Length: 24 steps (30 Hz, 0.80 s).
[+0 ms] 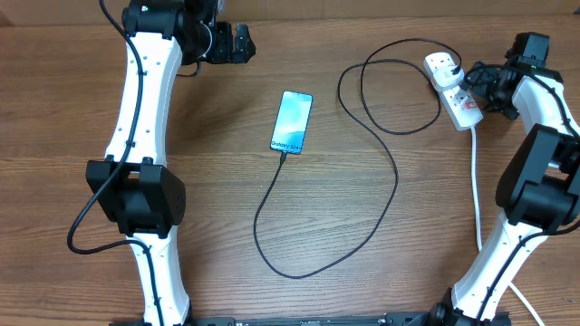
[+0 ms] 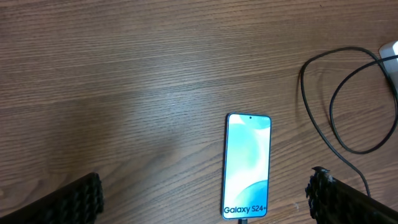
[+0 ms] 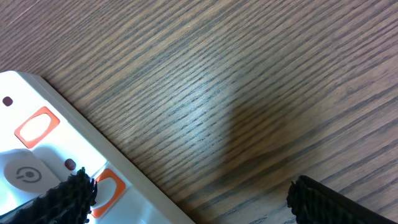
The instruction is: Plug charger to phone and switch on socket
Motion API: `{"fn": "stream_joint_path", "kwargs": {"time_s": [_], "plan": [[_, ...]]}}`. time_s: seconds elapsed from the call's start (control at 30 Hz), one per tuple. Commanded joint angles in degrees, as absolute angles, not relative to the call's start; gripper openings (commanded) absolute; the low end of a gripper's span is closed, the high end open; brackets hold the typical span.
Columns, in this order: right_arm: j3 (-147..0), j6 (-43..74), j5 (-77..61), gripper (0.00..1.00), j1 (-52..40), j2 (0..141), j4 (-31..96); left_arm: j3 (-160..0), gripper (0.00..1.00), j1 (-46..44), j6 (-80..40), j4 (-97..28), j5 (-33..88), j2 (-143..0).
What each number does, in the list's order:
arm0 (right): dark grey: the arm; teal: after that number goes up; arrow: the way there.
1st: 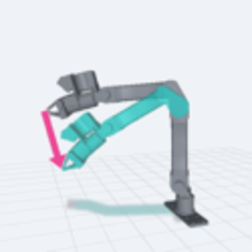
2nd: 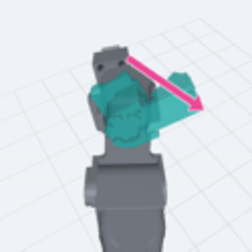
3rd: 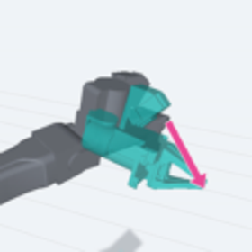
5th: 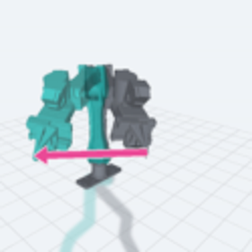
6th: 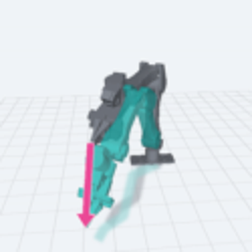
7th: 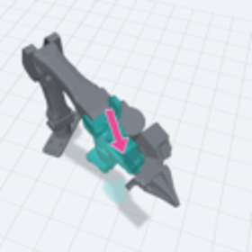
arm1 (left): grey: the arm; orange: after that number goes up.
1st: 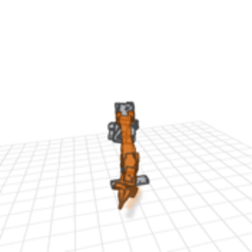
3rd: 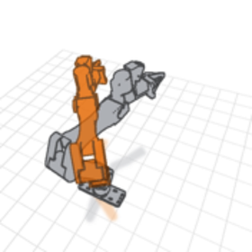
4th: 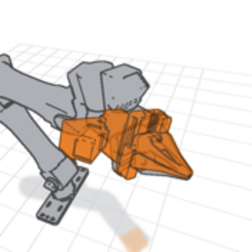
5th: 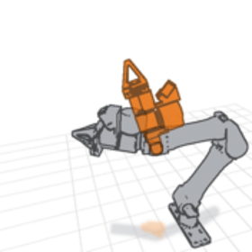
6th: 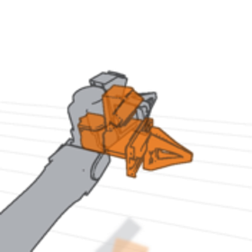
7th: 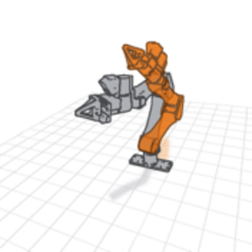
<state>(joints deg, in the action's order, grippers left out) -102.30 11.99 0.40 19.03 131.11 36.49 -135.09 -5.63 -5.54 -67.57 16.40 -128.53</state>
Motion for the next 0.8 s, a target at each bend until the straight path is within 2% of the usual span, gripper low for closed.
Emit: {"fn": "stream_joint_path", "kwargs": {"time_s": [0.0, 0.77], "plan": [[-101.95, 12.10, 0.36, 1.00, 18.70, 132.31, 36.40, -134.78, 1.00, -6.02, -4.47, -67.48, 15.92, -129.10], [-101.95, 11.46, -2.87, 1.00, 18.70, 133.75, 38.04, -134.78, 1.00, -6.02, -4.47, -67.48, 15.90, -129.10]]}}
